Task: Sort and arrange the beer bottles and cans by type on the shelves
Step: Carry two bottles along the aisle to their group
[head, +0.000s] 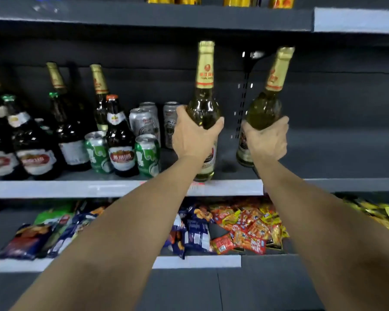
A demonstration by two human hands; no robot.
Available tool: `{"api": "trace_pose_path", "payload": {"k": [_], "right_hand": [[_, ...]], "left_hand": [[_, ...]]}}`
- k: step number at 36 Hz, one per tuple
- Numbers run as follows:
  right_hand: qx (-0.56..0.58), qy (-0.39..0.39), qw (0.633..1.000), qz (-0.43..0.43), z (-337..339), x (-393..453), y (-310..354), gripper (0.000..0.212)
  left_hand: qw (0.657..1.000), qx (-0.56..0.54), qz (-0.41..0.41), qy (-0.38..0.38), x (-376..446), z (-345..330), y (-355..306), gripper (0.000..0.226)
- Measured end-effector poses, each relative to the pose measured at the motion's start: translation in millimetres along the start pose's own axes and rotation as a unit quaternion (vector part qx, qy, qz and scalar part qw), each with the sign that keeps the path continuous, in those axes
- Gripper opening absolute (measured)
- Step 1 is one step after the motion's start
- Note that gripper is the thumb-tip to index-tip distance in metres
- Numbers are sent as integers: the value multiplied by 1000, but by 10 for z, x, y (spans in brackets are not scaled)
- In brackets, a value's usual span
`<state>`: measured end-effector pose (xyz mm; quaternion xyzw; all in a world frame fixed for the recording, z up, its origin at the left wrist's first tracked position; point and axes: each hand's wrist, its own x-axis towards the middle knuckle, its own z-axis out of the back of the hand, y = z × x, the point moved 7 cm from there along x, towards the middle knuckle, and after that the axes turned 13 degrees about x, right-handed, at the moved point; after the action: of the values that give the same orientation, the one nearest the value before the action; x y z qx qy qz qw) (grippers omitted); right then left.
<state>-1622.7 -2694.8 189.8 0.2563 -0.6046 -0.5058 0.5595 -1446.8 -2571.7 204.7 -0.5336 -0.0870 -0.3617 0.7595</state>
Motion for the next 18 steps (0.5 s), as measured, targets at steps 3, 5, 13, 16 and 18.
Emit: {"api": "trace_pose_path", "payload": {"k": [3, 5, 13, 16, 18], "right_hand": [[24, 10, 999, 31, 201, -172, 176, 71], [29, 34, 998, 49, 273, -328, 272, 71], [6, 173, 981, 90, 168, -1313, 391, 72], [2, 219, 973, 72, 58, -1786, 380, 72], [0, 240, 969, 61, -27, -2112, 382, 70]], "left_hand": [[999, 14, 26, -18, -263, 204, -17, 66], [998, 29, 49, -26, -444, 345, 33, 68], [986, 114, 112, -52, -1049, 1076, 548, 69], [979, 136, 140, -64, -1233, 1431, 842, 68], [973, 147, 162, -75, -1348, 1698, 1071, 67]]}}
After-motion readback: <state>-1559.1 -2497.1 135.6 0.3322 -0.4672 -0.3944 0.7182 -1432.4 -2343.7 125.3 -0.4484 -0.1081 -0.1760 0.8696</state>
